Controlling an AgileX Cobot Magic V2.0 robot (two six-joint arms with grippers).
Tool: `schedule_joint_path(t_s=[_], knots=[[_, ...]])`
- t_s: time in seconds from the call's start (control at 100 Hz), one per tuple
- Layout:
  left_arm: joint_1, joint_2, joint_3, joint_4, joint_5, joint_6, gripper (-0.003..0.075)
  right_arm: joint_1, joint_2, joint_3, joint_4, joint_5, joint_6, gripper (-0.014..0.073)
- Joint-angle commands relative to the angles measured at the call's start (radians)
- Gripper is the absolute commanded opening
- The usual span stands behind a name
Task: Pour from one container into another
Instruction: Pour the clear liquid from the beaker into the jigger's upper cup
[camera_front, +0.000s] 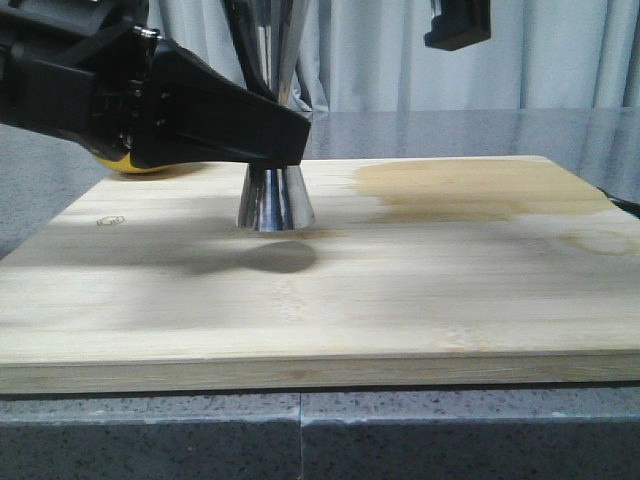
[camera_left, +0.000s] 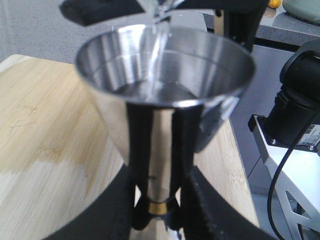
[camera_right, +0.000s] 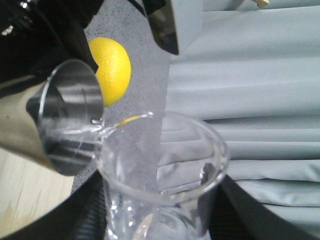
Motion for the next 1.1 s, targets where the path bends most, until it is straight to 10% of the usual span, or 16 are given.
schedule_joint_path(t_s=[0.0,1.09], knots=[[-0.008,-0.045,-0.028,-0.04,-0.206,-0.006,0.0102,-0.001,-0.023,-0.039,-0.012,-0.003,0.0,0.0259],[-0.008,-0.045,-0.028,-0.035,-0.206,-0.006,0.0102,-0.001,-0.023,-0.039,-0.134,0.004,0.0,0.0259]])
